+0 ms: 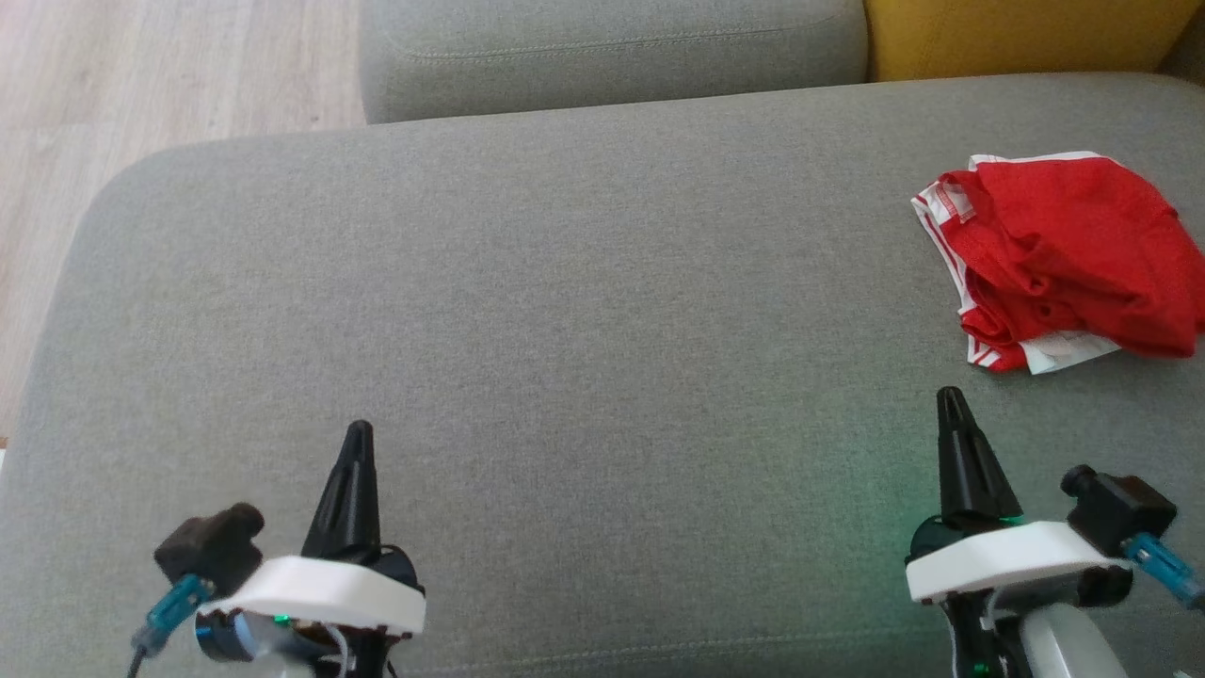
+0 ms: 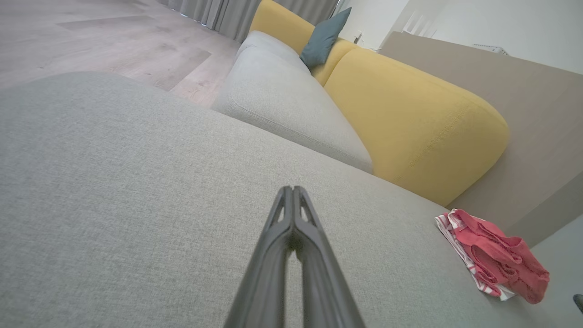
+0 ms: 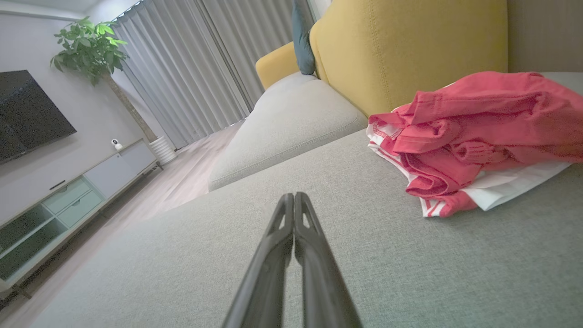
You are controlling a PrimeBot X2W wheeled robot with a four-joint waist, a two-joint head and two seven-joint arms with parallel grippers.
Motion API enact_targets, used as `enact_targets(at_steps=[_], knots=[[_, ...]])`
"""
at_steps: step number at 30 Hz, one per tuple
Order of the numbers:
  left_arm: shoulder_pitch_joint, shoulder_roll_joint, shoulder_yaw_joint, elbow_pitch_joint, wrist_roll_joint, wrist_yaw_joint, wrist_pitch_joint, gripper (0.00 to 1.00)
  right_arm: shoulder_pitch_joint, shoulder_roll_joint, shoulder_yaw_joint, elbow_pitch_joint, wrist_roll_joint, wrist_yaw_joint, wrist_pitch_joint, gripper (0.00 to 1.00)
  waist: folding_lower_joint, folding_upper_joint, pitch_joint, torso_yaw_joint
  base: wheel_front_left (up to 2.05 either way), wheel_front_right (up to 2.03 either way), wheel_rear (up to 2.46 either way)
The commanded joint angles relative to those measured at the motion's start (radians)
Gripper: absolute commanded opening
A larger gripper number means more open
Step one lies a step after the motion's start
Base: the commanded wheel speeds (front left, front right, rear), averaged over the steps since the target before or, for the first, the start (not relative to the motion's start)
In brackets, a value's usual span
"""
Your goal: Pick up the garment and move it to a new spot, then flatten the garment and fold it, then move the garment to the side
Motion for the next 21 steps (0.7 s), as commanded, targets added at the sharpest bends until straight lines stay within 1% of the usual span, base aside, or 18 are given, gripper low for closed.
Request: enact_targets(at_steps=[1,21], knots=[[-0.055,0.012,0.021,-0.027,-0.03,-0.009,0.004,0.0,-0.046,-0.014,-0.006,-0.032,0.035,0.001,0.006,0.0,0.0,0.0,0.0,0.001,0.0,0.0,0.0],[-0.074,0.022,0.061,0.003,-0.247,-0.036,0.053,0.0,-0.052,-0.022,-0.027,-0.03,0.268,0.002,0.051,0.0,0.0,0.0,-0.005,0.015,0.0,0.0,0.0]])
